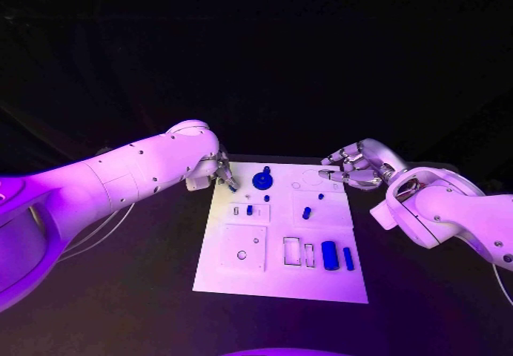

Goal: Assemble the parts on the task board

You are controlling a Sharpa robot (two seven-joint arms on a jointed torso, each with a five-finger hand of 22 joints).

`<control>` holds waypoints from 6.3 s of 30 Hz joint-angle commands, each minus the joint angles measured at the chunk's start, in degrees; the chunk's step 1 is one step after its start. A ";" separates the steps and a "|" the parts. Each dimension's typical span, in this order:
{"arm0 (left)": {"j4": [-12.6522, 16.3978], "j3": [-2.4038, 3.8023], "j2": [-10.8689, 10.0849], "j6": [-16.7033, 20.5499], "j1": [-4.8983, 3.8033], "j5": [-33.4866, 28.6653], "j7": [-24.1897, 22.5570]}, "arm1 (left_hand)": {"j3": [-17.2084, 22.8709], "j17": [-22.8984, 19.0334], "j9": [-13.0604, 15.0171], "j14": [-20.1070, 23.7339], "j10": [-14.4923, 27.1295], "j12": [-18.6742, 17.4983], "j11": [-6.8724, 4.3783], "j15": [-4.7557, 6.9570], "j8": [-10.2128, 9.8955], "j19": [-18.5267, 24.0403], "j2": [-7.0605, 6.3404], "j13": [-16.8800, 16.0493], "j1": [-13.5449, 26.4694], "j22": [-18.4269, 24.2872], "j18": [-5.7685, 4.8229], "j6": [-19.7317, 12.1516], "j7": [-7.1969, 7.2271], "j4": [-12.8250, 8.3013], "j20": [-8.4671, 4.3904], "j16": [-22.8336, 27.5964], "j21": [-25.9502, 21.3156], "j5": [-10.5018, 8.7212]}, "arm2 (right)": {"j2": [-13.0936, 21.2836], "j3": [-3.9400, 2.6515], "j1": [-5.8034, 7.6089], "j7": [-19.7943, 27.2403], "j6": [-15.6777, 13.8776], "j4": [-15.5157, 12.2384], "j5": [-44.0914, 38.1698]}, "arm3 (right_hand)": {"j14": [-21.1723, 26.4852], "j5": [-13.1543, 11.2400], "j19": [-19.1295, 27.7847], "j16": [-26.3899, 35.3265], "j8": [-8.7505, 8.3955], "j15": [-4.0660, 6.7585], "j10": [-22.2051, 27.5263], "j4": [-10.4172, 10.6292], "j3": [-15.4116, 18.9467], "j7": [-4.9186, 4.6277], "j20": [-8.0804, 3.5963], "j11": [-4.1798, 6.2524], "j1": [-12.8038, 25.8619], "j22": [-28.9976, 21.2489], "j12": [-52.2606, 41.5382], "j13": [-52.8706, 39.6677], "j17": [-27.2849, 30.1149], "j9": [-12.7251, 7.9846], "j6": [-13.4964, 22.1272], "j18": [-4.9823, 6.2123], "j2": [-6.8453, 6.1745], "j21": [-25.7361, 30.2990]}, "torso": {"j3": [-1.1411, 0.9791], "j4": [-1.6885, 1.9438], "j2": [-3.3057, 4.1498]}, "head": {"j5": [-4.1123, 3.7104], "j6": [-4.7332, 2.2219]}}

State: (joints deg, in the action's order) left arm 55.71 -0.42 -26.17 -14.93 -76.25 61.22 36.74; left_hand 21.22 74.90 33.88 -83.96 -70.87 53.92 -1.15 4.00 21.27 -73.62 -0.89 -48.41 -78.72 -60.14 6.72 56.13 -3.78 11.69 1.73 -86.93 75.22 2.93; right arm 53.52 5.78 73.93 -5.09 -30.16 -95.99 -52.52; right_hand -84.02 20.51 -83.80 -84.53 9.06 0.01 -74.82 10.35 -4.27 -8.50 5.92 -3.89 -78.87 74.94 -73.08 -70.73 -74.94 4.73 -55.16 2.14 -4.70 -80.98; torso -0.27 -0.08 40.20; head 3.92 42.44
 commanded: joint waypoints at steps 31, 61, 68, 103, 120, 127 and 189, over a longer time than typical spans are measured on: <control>20.95 -0.59 -12.42 17.13 3.65 -2.01 0.94 | 17.20 11.09 4.93 -4.91 -4.31 4.33 -1.10 1.32 9.31 -2.16 -6.17 -2.81 8.45 -3.33 -1.21 0.11 2.00 -6.90 -0.59 -0.22 2.13 0.07 | 0.67 0.06 -0.05 -0.15 0.77 -0.08 -0.28 | -3.64 0.25 0.05 0.31 -0.09 0.51 -0.03 0.27 0.01 -0.08 -0.24 0.21 0.20 8.33 0.16 0.00 -5.54 0.11 -0.28 0.44 0.28 0.29 | -0.40 1.05 -0.90 | 0.32 1.12; 22.40 -0.88 -11.22 14.35 5.93 1.06 3.09 | 18.01 11.11 5.20 -4.92 -4.79 4.69 -1.30 1.51 10.12 -2.17 -6.65 -2.94 9.69 -3.30 -1.21 0.22 2.23 -6.80 -0.76 -0.23 2.15 0.05 | 0.74 0.09 -0.09 -0.08 0.78 -0.20 -0.29 | -3.64 0.25 0.05 0.31 -0.09 0.51 -0.03 0.27 0.01 -0.08 -0.24 0.21 0.20 8.33 0.16 0.00 -5.54 0.11 -0.28 0.44 0.28 0.29 | -0.44 0.96 -0.80 | 0.24 1.57; 22.40 -0.88 -11.16 13.16 5.99 1.25 3.55 | 18.10 11.10 5.25 -4.92 -4.84 4.73 -1.34 1.55 10.33 -2.18 -6.83 -2.90 10.25 -3.31 -1.21 0.22 2.29 -6.62 -0.80 -0.22 2.15 0.05 | 0.75 0.09 -0.09 -0.08 0.78 -0.22 -0.29 | -3.64 0.25 0.05 0.31 -0.09 0.51 -0.03 0.27 0.01 -0.08 -0.24 0.21 0.20 8.33 0.16 0.00 -5.54 0.11 -0.28 0.44 0.28 0.29 | -0.41 1.03 -0.82 | 0.17 1.69; 22.47 -0.87 -11.03 9.64 6.02 1.95 5.00 | 16.24 11.13 5.33 -4.93 -5.48 5.72 -1.59 1.74 11.66 -2.55 -8.04 -3.47 16.08 -3.88 -1.32 0.97 2.67 -3.33 -1.00 -0.23 2.44 0.01 | 0.72 0.09 -0.17 -0.05 0.75 -0.16 -0.29 | -3.64 0.26 0.09 0.35 -0.05 0.52 -0.04 0.29 0.02 -0.06 -0.25 0.22 0.22 8.29 0.15 0.00 -5.50 0.13 -0.37 0.46 0.27 0.38 | -0.41 1.01 -0.82 | 0.06 1.96; 21.55 -0.85 -10.55 8.75 6.01 2.04 5.22 | 13.05 11.14 5.07 -4.93 -5.59 6.28 -1.74 1.89 12.09 -2.71 -8.74 -3.78 17.90 -4.12 -1.37 1.28 2.84 -2.05 -1.11 -0.23 2.54 0.01 | 0.78 0.09 -0.18 -0.06 0.82 -0.12 -0.29 | -3.60 0.24 0.16 0.44 -0.04 0.52 0.06 0.33 0.05 -0.06 -0.25 0.22 0.29 8.22 0.26 0.13 -5.36 0.14 -0.39 0.49 0.24 0.49 | -0.40 1.01 -0.81 | -0.10 1.95; 21.19 -0.84 -10.43 9.28 6.01 2.12 5.18 | 12.18 11.14 4.95 -4.94 -5.47 6.18 -1.74 1.90 12.12 -2.69 -8.90 -3.59 18.13 -4.08 -1.36 1.26 2.84 -1.75 -1.13 -0.24 2.52 0.02 | 0.78 0.09 -0.18 -0.07 0.81 -0.11 -0.29 | -3.60 0.24 0.16 0.44 -0.04 0.52 0.06 0.33 0.05 -0.06 -0.25 0.22 0.29 8.22 0.26 0.13 -5.36 0.14 -0.39 0.49 0.24 0.49 | -0.39 1.01 -0.80 | -0.13 1.78; 24.10 0.39 -11.19 29.84 4.57 2.46 -22.94 | -0.31 -33.53 -9.74 16.88 15.99 -20.91 5.50 -4.40 1.04 18.12 -9.43 23.63 -4.40 30.56 3.83 -7.45 -4.23 -2.03 4.29 42.15 -26.87 0.65 | 0.47 0.10 -0.50 0.13 0.77 0.28 -0.28 | -3.50 0.26 0.46 0.71 -0.05 0.53 0.43 0.48 0.10 -0.05 -0.26 0.22 0.47 7.90 0.68 0.59 -4.96 0.14 -0.38 0.61 0.29 0.98 | -0.33 0.94 -0.71 | -0.96 0.62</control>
State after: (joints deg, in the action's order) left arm 79.99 -0.02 -37.59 9.87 -71.66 60.86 23.78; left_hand 20.57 42.03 24.68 -67.08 -54.77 33.60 4.10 -0.20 22.70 -55.49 -9.71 -25.39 -82.96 -29.90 9.82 48.43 -7.94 9.78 5.78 -45.44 48.82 3.45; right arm 54.06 5.88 73.48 -5.30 -30.00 -95.73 -52.50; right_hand -84.02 20.51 -83.59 -84.22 9.06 0.01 -74.61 10.59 -4.04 -8.50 5.71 -3.68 -78.87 74.91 -72.77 -70.18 -74.91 4.81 -55.16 2.14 -4.70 -80.32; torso -0.60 0.94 39.42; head 3.11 43.17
